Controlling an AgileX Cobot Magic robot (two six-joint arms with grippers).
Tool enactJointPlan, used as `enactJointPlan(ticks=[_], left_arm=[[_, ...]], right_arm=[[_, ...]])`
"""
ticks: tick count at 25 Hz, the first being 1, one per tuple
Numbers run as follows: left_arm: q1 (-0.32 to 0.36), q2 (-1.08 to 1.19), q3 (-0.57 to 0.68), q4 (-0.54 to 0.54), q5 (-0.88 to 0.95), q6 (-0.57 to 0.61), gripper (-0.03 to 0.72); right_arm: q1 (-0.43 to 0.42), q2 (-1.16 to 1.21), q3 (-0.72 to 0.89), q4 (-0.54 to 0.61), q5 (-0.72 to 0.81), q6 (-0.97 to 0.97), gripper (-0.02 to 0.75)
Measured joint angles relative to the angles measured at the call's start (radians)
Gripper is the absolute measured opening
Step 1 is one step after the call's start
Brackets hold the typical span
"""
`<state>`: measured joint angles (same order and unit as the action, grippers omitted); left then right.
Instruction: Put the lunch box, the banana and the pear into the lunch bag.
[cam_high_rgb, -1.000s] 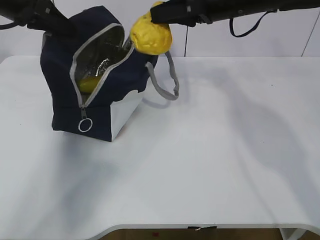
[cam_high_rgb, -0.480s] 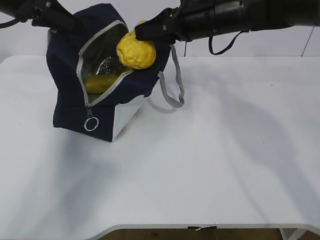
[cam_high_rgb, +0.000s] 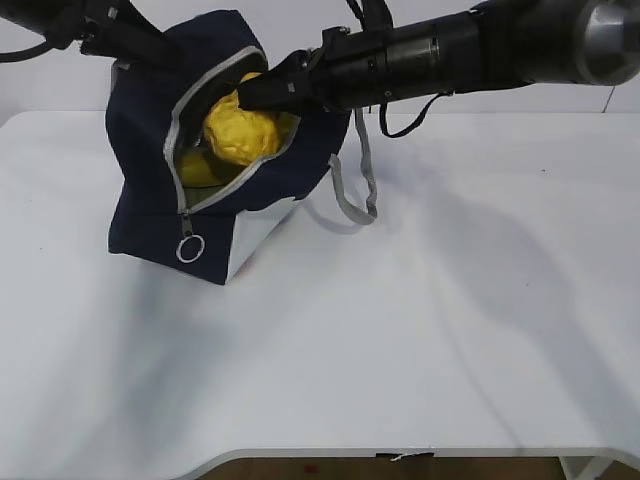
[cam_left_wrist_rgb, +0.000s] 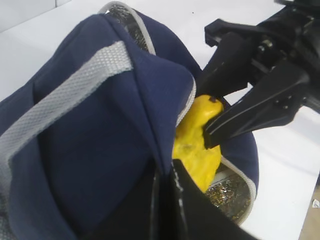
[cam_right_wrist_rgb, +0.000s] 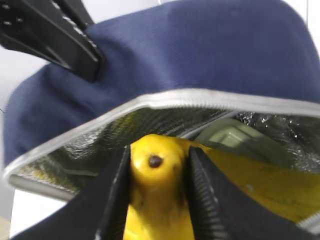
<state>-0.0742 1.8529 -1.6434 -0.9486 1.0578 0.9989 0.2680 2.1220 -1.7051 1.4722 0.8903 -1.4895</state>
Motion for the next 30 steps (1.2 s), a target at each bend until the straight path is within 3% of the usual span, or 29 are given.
enactJointPlan(ticks=[3,9,14,21,30], left_arm=[[0.0,0.0,0.0,0.002,0.0,0.0,-0.005],[0.0,0.0,0.0,0.002,0.0,0.0,-0.005],[0.0,0.0,0.0,0.002,0.0,0.0,-0.005],[0.0,0.0,0.0,0.0,0.0,0.0,-0.005],[0.0,0.0,0.0,-0.001,0.0,0.0,-0.005]], right_arm=[[0.0,0.008,0.0,0.0,-0.015,-0.002,0.274],[0.0,0.008,-0.002,0.013,-0.044,0.011,0.427],[0.0,0.008,-0.002,0.016,-0.056,0.107,0.461],[-0.014,0.008,-0.002,-0.013,-0.123,0.448,0.465],[-0.129,0.008,-0.047,-0.211,-0.023,0.867,0.439]])
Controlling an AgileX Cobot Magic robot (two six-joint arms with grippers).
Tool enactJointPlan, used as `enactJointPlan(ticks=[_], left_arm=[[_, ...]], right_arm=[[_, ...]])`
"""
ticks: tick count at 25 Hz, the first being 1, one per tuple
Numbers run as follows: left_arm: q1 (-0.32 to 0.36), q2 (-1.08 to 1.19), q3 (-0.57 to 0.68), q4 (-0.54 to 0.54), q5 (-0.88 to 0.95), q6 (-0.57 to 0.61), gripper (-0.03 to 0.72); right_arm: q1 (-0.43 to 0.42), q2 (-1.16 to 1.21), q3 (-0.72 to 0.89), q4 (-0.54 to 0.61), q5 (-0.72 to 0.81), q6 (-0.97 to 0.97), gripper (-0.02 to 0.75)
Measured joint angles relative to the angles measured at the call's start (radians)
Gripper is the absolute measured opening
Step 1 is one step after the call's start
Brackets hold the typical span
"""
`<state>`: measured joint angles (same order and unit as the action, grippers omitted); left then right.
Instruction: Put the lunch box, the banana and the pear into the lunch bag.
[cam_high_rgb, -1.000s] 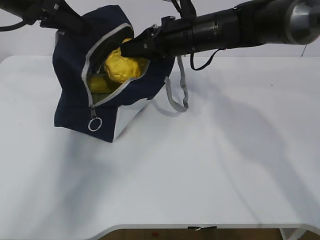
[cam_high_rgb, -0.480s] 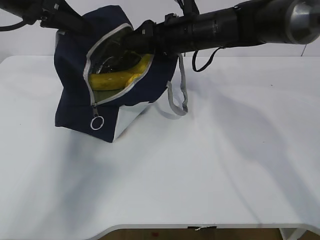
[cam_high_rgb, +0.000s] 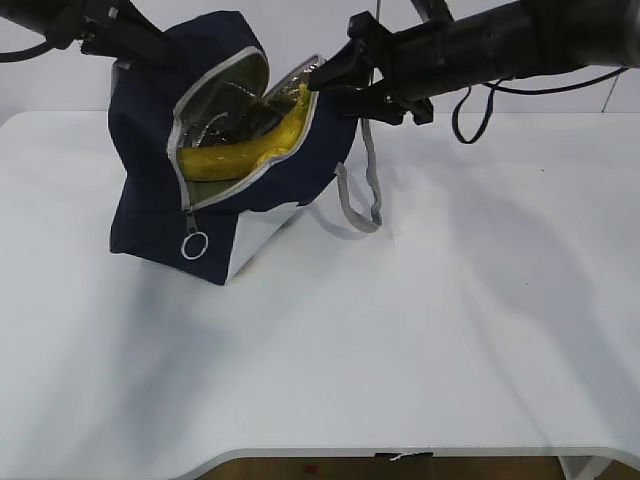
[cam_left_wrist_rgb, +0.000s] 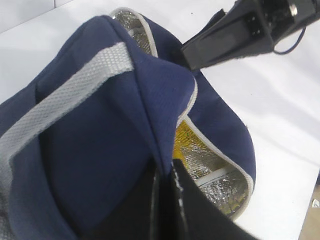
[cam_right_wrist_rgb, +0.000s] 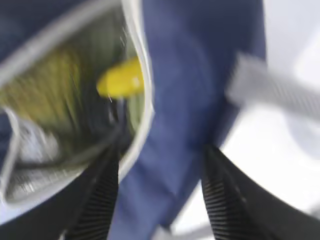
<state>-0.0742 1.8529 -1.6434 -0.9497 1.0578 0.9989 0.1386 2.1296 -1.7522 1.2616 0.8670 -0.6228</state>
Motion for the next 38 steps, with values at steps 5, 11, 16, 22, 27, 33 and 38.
enactJointPlan(ticks=[5,11,16,22,27,33,38], left_arm=[[-0.002,0.0,0.0,0.0,0.0,0.0,-0.005],[-0.002,0.0,0.0,0.0,0.0,0.0,-0.005],[-0.002,0.0,0.0,0.0,0.0,0.0,-0.005],[-0.002,0.0,0.0,-0.006,0.0,0.0,-0.005],[-0.002,0.0,0.0,-0.006,0.0,0.0,-0.005],[-0.002,0.0,0.0,-0.006,0.004,0.0,-0.005],[-0.002,0.0,0.0,-0.006,0.004,0.0,-0.005]], right_arm=[[-0.036,0.0,-0.03,-0.122,0.143,0.131,0.428],[-0.037,0.0,-0.048,-0.239,0.254,0.241,0.428],[-0.037,0.0,-0.05,-0.245,0.268,0.267,0.428],[-0.028,0.0,-0.05,-0.253,0.24,0.269,0.427],[-0.002,0.03,-0.052,-0.238,0.205,0.269,0.427],[0.016,0.068,-0.052,-0.205,0.176,0.262,0.393],[0.018,0.07,-0.052,-0.2,0.166,0.226,0.232]])
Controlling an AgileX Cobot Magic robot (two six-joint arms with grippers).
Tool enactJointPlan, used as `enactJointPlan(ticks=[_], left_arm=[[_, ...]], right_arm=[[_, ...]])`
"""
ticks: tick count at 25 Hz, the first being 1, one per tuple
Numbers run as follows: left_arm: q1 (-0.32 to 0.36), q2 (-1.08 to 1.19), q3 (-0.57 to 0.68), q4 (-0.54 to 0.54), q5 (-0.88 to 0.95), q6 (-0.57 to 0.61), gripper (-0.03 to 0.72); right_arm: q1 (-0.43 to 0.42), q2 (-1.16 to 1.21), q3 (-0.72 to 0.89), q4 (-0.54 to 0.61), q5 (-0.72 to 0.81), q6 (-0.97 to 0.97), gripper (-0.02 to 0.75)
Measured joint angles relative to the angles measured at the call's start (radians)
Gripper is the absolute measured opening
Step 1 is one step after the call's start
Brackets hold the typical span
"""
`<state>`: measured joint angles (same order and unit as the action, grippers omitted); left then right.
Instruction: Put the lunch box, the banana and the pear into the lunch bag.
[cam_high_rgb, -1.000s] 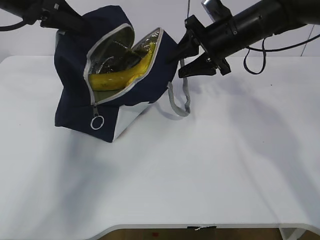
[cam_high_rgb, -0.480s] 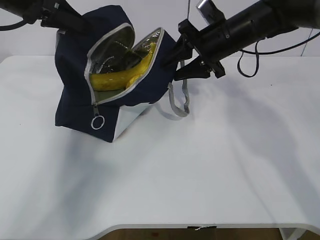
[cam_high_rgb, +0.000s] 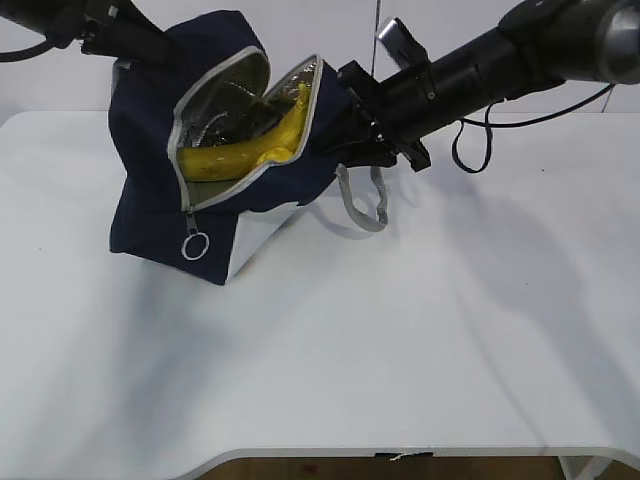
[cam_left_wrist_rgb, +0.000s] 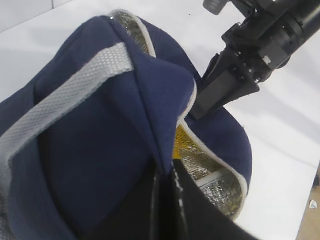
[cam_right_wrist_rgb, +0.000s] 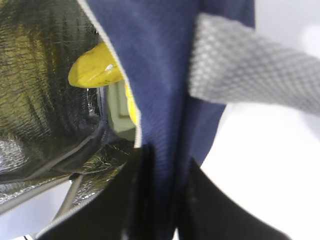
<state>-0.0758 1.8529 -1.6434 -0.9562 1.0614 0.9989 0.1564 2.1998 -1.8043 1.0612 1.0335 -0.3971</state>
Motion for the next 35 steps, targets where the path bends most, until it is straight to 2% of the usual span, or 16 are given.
enactJointPlan(ticks=[4,9,16,24,31,35], left_arm=[[0.0,0.0,0.0,0.0,0.004,0.0,-0.005],[-0.033,0.0,0.0,0.0,-0.005,0.0,-0.005],[-0.102,0.0,0.0,0.02,-0.038,0.0,-0.005],[-0.198,0.0,0.0,0.027,-0.094,0.0,-0.005],[-0.275,0.0,0.0,0.029,-0.152,0.0,-0.005],[-0.313,0.0,0.0,0.029,-0.193,0.0,-0.005]], right_arm=[[0.0,0.0,0.0,0.0,0.002,-0.023,0.117],[0.0,0.0,-0.029,-0.056,0.042,-0.032,0.058],[-0.004,-0.022,-0.098,-0.203,0.1,-0.006,0.05],[-0.029,-0.089,-0.106,-0.325,0.192,0.028,0.049],[-0.062,-0.16,-0.106,-0.416,0.212,0.049,0.049],[-0.069,-0.208,-0.106,-0.509,0.216,0.08,0.049]])
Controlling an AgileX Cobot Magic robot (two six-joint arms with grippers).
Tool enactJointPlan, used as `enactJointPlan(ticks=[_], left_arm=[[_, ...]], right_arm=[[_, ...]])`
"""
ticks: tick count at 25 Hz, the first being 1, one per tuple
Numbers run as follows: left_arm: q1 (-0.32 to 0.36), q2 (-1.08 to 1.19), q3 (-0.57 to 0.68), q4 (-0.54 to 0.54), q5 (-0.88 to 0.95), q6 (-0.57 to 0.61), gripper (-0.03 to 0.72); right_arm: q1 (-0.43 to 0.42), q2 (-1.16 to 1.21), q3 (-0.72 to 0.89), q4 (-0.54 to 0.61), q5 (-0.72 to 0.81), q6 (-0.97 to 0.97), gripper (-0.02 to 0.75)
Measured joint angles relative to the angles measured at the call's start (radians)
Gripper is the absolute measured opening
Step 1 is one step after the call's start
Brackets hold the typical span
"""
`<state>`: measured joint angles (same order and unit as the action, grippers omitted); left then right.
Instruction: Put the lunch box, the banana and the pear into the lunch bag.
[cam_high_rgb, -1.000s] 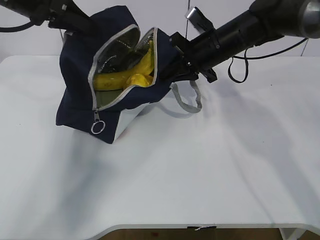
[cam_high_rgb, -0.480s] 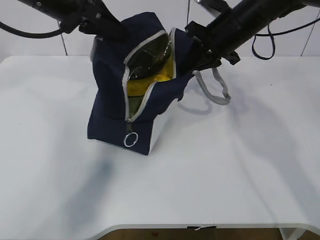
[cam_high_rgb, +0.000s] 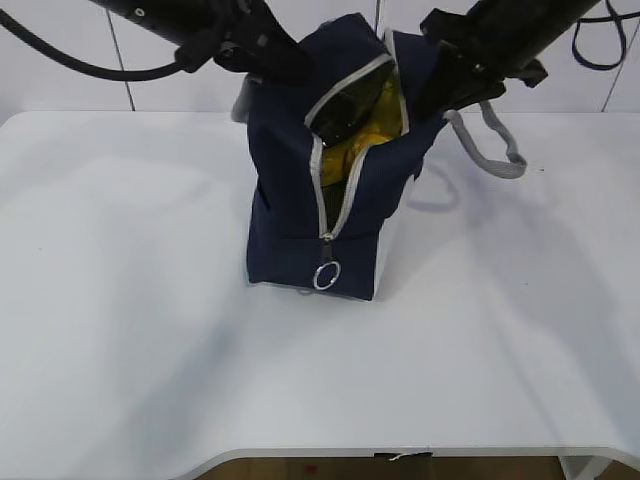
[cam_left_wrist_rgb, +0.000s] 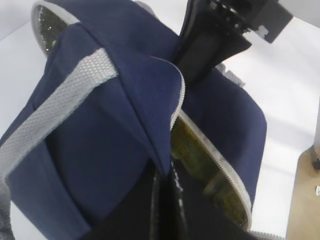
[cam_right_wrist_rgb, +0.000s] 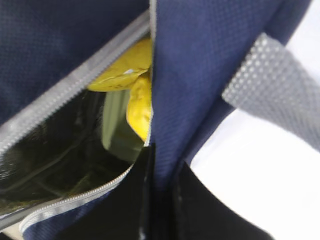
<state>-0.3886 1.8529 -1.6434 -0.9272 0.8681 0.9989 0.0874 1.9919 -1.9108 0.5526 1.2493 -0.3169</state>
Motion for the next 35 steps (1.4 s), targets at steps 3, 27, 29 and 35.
enactJointPlan(ticks=[3,27,29,35], left_arm=[[-0.028,0.0,0.0,-0.002,-0.035,0.0,-0.005],[-0.131,0.002,0.0,0.046,-0.032,0.0,-0.005],[-0.131,0.013,0.0,0.046,-0.016,0.0,-0.005],[-0.153,0.049,0.0,0.029,-0.007,0.0,-0.005]], right_arm=[[-0.001,-0.031,0.0,-0.059,0.006,0.012,0.049],[-0.001,-0.186,0.176,-0.212,0.016,0.043,0.048],[-0.001,-0.186,0.176,-0.212,0.016,0.044,0.048],[-0.001,-0.186,0.176,-0.218,0.016,0.046,0.048]])
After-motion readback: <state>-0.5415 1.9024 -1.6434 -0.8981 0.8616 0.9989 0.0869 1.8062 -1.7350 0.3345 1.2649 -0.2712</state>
